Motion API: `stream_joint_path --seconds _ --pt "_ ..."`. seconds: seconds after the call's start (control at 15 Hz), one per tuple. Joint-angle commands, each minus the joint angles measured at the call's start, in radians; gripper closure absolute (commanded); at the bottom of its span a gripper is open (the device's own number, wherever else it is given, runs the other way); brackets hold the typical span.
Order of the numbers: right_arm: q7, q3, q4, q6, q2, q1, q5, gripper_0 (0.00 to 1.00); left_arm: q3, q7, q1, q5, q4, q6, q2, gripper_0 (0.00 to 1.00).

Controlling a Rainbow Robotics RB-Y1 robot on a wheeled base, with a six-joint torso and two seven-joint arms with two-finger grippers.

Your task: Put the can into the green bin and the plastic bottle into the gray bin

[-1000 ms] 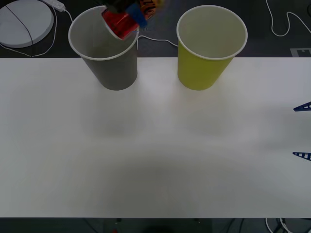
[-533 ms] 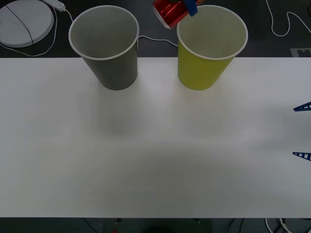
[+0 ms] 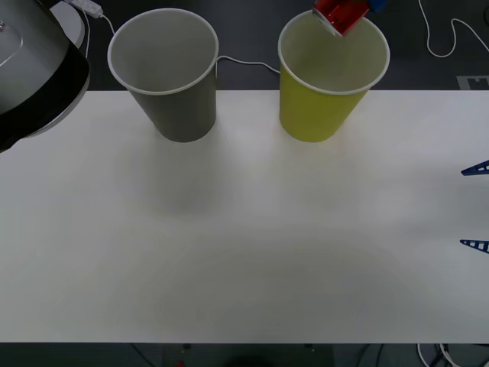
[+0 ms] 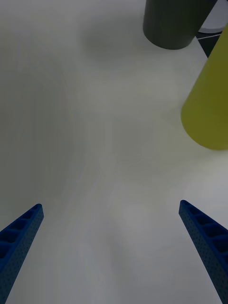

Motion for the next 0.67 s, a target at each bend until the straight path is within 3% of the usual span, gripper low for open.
stream_joint_path --seconds 0.07,0.67 --pt "0.000 0.000 0.000 0.000 0.000 0.000 0.000 0.00 0.000 -0.002 -0.014 -0.005 0.085 0.082 -0.054 1.00" --pt "0.000 0.000 0.000 0.000 0.000 0.000 0.000 0.00 -0.003 -0.041 -0.015 0.003 0.135 0.096 -0.087 1.00"
